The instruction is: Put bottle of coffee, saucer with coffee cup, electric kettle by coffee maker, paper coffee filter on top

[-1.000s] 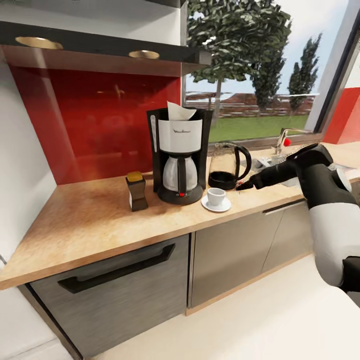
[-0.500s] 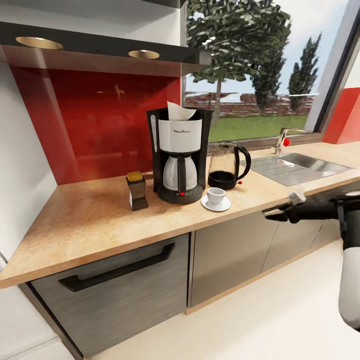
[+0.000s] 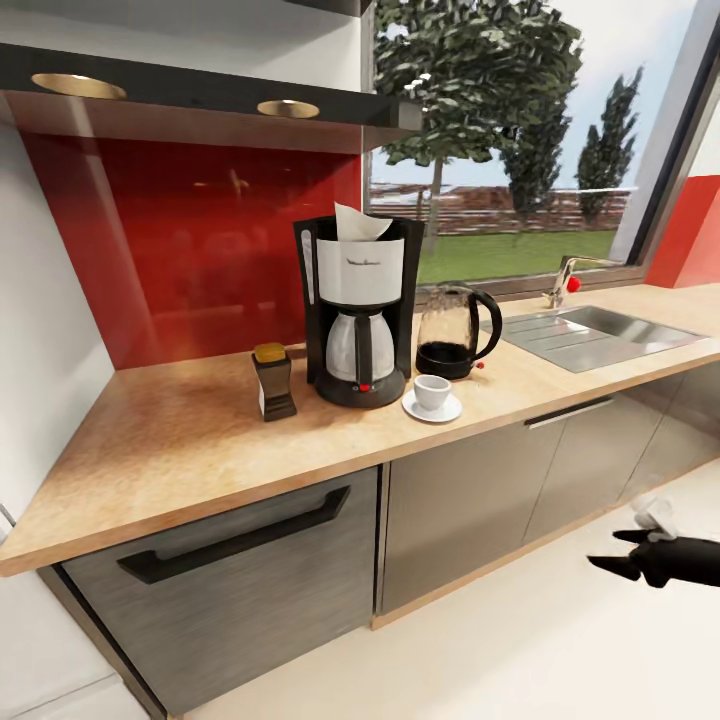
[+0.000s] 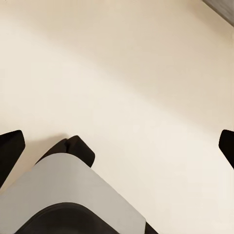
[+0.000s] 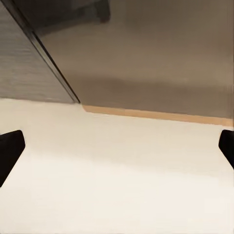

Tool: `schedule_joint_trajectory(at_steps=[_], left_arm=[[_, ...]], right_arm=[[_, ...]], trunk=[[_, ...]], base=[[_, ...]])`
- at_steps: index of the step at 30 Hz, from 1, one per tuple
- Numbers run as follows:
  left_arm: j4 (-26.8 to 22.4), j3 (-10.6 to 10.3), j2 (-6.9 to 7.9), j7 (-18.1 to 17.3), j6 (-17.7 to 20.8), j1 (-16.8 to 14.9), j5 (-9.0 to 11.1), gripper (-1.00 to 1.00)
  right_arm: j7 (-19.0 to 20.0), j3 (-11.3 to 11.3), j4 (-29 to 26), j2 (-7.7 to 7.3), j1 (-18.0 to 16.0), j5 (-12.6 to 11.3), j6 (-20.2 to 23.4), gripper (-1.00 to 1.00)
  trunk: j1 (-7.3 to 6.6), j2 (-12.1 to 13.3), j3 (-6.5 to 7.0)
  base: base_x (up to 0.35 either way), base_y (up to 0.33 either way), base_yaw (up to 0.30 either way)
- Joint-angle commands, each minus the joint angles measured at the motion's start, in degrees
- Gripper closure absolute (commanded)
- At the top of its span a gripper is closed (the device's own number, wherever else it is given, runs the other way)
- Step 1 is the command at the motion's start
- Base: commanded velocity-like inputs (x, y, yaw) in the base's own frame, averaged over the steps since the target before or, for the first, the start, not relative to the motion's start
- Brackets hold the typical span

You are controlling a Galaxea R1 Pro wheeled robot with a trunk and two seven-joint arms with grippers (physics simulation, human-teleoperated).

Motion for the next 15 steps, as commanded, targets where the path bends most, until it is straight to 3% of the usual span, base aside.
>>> schedule_joint_trajectory(at_steps=[1, 6, 9, 11, 12, 15], left_arm=[[0.0, 0.2, -0.01, -0.3, 0.0, 0.0, 0.3, -1.0], [0.0, 0.2, -0.02, -0.3, 0.0, 0.0, 0.3, -1.0], [0.0, 0.2, -0.02, -0.3, 0.0, 0.0, 0.3, -1.0], [0.0, 0.2, -0.02, -0.3, 0.0, 0.0, 0.3, -1.0], [0.0, 0.2, -0.02, -0.3, 0.0, 0.0, 0.3, -1.0], [0.0, 0.3, -0.02, -0.3, 0.0, 0.0, 0.3, -1.0]], right_arm=[[0.2, -1.1, 0.5, 0.08, 1.2, 0.3, 0.1, -1.0], [-2.1, -5.7, 7.8, 0.01, 7.0, 0.4, -3.4, -1.0], [-7.2, -9.0, 15.3, -0.04, 10.0, 0.4, -8.0, -1.0], [-11.0, -10.1, 19.9, -0.06, 11.2, 0.4, -10.9, -1.0], [-15.4, -10.8, 25.1, -0.08, 12.4, 0.5, -13.8, -1.0], [-22.4, -11.4, 33.0, -0.13, 13.9, 0.7, -18.5, -1.0]], trunk=[[0.0, 0.0, -0.03], [0.0, 0.0, -0.03], [0.0, 0.0, -0.03], [0.0, 0.0, -0.03], [0.0, 0.0, -0.03], [0.0, 0.0, -0.03]], base=[[0.0, 0.0, 0.0], [0.0, 0.0, 0.0], [0.0, 0.0, 0.0], [0.0, 0.0, 0.0], [0.0, 0.0, 0.0], [0.0, 0.0, 0.0]])
